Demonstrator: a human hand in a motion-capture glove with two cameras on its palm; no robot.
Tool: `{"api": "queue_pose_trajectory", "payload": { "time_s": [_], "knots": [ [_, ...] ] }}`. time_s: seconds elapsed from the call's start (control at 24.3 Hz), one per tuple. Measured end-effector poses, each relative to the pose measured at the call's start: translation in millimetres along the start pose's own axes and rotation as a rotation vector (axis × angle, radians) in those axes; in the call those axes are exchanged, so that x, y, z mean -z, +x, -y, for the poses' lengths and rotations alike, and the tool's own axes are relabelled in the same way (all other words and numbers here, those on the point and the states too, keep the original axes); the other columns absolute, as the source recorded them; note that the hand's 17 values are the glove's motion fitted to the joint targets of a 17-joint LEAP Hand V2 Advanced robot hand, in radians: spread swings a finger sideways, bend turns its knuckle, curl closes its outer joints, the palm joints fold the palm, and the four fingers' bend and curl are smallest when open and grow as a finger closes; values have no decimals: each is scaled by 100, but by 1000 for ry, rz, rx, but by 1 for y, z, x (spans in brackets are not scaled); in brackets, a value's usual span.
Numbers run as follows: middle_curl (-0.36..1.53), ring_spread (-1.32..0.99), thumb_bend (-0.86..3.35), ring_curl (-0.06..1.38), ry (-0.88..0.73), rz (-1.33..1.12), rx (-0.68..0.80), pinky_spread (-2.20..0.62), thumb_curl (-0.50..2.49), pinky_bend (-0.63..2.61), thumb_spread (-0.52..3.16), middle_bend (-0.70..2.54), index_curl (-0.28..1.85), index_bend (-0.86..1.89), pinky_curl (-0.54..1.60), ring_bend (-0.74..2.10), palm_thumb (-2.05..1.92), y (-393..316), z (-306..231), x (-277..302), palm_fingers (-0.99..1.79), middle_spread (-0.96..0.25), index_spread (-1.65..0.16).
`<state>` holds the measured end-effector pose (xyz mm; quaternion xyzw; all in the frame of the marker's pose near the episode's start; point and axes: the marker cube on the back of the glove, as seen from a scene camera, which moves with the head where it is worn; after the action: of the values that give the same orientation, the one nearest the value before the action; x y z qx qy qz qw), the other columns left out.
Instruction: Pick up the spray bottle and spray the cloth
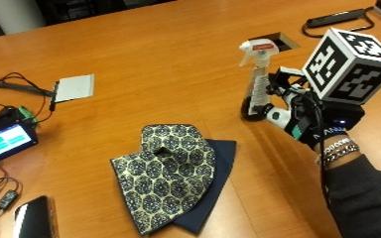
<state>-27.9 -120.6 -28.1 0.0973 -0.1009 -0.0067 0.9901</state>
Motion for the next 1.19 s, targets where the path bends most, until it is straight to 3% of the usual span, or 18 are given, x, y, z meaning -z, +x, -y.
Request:
{"api": "queue_pose_trajectory", "payload": {
  "time_s": [0.33, 0.82, 1.19],
  "knots": [
    [33, -4, 7, 32, 258, 207, -167, 20, 25, 23, 120, 22, 29, 10, 31, 40, 65, 12, 48, -1, 85, -7, -34],
    [37, -6, 4, 35, 362, 561, -212, 16, 29, 25, 118, 25, 26, 9, 34, 41, 72, 15, 72, -41, 82, -9, -32],
    [41, -11, 6, 35, 516, 833, -184, 13, 35, 16, 116, 29, 32, 24, 31, 34, 84, 49, 85, -23, 93, -15, -31]
  ]
}}
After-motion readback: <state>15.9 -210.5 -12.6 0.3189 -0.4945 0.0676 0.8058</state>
